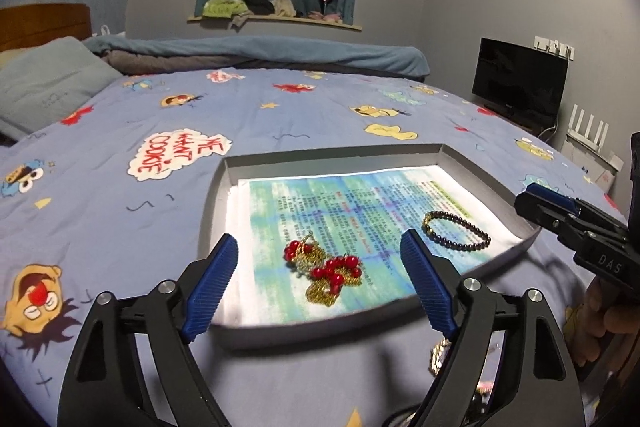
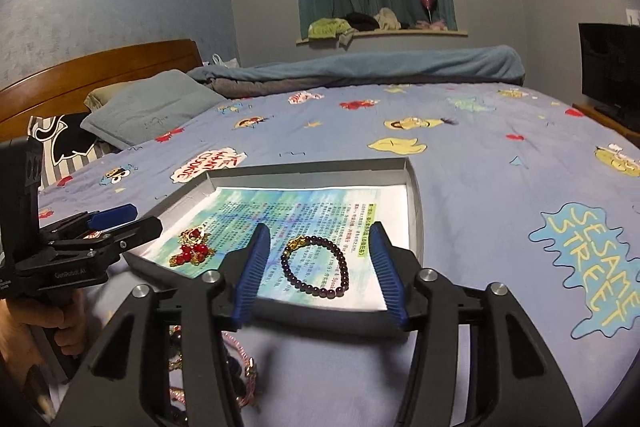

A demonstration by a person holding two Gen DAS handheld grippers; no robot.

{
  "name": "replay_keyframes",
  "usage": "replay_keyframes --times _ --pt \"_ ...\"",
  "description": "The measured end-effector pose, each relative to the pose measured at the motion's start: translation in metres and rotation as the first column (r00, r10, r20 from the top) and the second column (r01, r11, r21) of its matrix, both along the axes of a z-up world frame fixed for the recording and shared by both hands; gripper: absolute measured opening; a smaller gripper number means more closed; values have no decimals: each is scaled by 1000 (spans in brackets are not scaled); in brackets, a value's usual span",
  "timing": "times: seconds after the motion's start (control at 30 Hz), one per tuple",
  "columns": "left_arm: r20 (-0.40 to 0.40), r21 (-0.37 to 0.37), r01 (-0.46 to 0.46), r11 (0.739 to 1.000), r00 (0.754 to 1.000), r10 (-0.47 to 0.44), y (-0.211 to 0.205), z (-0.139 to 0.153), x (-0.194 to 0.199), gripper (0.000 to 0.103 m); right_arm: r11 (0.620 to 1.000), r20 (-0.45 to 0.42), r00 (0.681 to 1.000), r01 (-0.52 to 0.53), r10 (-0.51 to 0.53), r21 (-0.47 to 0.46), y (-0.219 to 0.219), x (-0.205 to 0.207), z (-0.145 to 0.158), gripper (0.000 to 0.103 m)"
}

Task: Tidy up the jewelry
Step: 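Lower both held bracelets into the gray box and open both grippers, then grasp the silver bangle with the left gripper while the right gripper approaches the black bead bracelet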

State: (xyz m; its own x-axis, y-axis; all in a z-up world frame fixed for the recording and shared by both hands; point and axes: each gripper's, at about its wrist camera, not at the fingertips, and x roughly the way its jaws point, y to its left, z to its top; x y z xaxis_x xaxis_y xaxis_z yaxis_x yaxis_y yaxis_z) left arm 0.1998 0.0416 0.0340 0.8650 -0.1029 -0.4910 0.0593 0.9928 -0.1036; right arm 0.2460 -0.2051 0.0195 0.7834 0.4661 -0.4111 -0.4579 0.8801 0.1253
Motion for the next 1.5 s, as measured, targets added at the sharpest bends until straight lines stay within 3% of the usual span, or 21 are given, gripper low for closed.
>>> replay_keyframes --times 0.2,0.67,1.03,1.3,1.4,1.5 --pt "23 8 -29 1000 999 29 10 2 -18 89 1000 29 1000 -2 2 7 -6 -18 4 68" --pt "4 -12 -45 999 999 45 35 -6 -54 90 999 25 999 -33 33 -11 -13 -45 1 73" --pt "-8 0 74 997 997 -74 16 -14 -94 90 998 -1 998 -66 66 -12 -15 -58 -6 73" --pt "-13 71 156 985 988 -155 -6 -22 -106 90 997 -22 997 -75 75 -9 -17 -62 -10 73" --pt "-37 87 178 980 984 -175 -12 -26 -104 81 996 -24 996 -83 82 -20 -15 -64 -12 73" --pt "-72 101 188 977 981 -181 -18 -32 -100 79 995 -22 996 -90 89 -31 -13 -66 -13 73"
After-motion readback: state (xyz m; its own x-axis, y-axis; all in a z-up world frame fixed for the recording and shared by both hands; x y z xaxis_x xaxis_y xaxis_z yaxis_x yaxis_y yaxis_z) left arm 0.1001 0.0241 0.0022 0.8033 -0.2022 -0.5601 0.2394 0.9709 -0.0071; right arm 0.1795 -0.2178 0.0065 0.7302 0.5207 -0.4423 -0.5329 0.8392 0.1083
